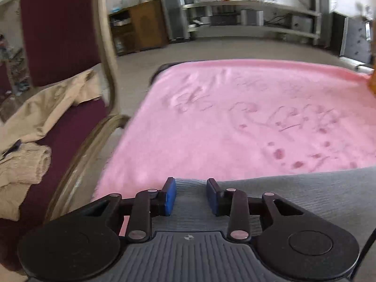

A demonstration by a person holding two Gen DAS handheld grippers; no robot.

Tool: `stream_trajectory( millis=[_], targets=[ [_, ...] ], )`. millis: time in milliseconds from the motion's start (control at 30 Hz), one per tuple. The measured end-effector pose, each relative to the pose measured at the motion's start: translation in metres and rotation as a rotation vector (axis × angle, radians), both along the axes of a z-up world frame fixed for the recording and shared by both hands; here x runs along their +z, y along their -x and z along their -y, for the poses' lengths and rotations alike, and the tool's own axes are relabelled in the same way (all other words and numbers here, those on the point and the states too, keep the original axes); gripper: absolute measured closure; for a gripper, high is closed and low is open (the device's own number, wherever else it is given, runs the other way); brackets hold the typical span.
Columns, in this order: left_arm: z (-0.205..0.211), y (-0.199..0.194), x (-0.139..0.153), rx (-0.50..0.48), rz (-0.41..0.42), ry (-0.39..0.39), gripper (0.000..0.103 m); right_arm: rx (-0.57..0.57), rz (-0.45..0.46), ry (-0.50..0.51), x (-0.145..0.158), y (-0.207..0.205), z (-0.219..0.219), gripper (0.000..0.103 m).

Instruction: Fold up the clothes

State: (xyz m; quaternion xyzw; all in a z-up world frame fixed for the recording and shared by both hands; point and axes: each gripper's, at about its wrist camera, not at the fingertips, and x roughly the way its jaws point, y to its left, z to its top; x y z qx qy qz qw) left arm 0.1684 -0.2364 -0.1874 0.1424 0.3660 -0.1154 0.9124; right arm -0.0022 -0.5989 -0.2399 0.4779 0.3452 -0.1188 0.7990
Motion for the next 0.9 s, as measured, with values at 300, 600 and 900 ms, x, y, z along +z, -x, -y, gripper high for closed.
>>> stream_trajectory(
  millis=[300, 600, 900],
  targets=[
    [-0.048, 0.003, 0.020, 0.279, 0.041, -0.021, 0.077, -0.449, -0.063, 0.193, 0.040, 0.076, 0.026, 0.089],
    [-0.080, 0.082, 0.056, 0.095, -0.007, 0.137, 0.057, -0.332, 0.249, 0.016, 0.081, 0.152, -0.003, 0.065],
    [-0.063, 0.117, 0.034, -0.060, -0.081, 0.141, 0.058, -0.153, 0.181, 0.012, 0.071, 0.139, -0.032, 0.053]
  ],
)
